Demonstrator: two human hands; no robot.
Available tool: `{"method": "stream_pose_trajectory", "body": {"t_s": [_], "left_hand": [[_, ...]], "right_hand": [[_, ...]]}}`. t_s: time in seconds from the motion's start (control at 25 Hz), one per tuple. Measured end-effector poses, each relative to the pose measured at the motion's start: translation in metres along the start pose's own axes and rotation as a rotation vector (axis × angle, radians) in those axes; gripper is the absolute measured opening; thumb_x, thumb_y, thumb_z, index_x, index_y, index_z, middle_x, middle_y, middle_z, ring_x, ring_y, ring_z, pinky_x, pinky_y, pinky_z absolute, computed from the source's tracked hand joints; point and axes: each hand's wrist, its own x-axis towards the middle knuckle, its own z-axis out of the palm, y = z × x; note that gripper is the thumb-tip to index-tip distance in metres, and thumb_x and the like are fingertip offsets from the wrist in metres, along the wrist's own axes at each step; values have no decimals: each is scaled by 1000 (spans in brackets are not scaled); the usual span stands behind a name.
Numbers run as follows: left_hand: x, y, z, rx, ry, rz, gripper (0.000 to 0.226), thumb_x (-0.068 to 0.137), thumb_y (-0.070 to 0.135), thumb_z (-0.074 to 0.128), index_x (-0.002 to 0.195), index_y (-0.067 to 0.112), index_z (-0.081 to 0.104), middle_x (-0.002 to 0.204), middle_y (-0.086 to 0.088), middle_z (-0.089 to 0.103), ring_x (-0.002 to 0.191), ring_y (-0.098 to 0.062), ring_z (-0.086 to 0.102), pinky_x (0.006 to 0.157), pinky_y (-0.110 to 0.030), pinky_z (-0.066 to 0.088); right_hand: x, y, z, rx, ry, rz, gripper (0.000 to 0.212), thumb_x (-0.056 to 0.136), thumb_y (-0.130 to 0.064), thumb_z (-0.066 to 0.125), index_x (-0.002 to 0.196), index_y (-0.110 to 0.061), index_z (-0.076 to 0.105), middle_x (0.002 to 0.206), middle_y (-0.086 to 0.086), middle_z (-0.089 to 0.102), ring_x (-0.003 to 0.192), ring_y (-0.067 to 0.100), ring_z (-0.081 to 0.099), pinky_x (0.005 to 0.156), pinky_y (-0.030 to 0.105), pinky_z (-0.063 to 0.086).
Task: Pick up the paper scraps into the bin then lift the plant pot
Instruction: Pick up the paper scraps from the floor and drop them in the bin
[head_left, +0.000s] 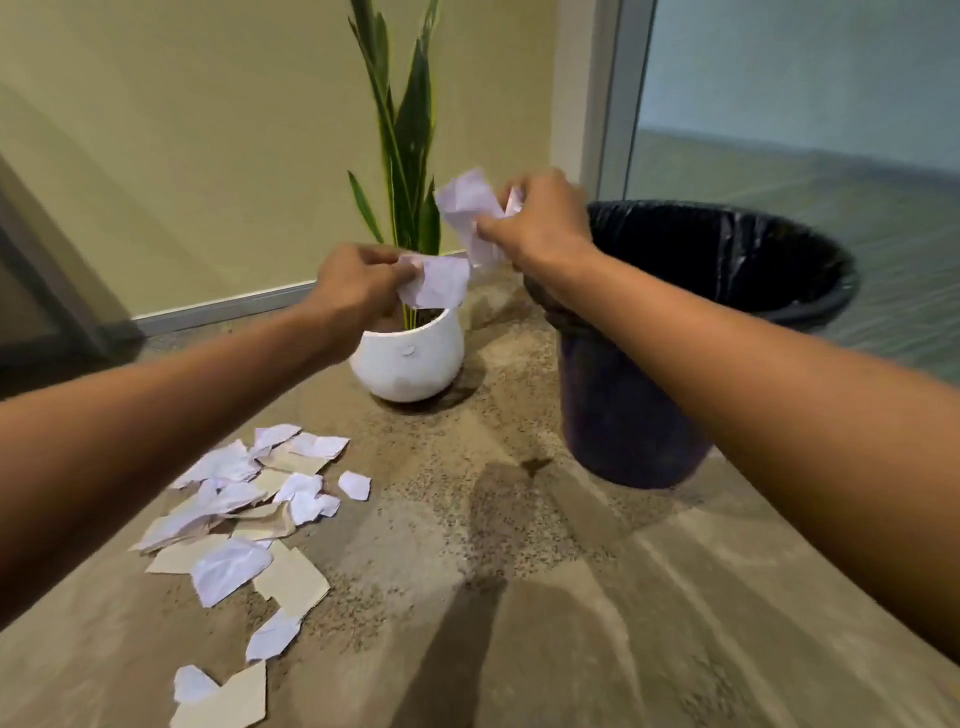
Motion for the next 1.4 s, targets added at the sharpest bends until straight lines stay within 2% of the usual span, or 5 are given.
{"method": "stream_pose_trajectory", "body": {"t_s": [0.32,0.6,1.04,1.24,1.4], "left_hand": [[8,69,99,-163,-162,66,10,86,-1,60,93,-8,60,67,-13,55,43,-9,56,44,-16,52],[0,75,131,-227,-228,35,9,87,-1,60,94,-7,59,65,-9,52,56,-15,54,50,-21,57],[-12,41,62,47,-211,68,8,87,-2,58,93,-4,63,70,-12,60,51,-10,63,54,-19,57],[-35,-13,0,161,-246,-47,13,86,2,60,97,-3,65,75,-12,62,63,-14,62,54,-20,58],[-60,-87,-53,330,-323,-193,12,82,2,65,94,2,68,77,-13,65,62,-13,63,53,-17,56]], "right_hand": [[20,77,-90,-142,149,316,33,75,-23,72,102,-6,65,115,17,65,101,30,63,68,25,37],[19,89,-97,-124,82,275,22,68,-25,84,79,-13,69,90,9,71,83,24,65,76,34,55],[-20,32,-24,-7,-111,-9,5,82,-9,68,85,-11,72,78,-3,64,84,13,65,80,28,56],[-50,20,43,54,-367,-55,4,83,-10,69,86,-11,71,89,4,67,75,12,62,57,19,51],[-91,21,113,31,-607,-104,13,73,-16,79,84,-11,75,79,5,71,68,11,61,69,27,54]]}}
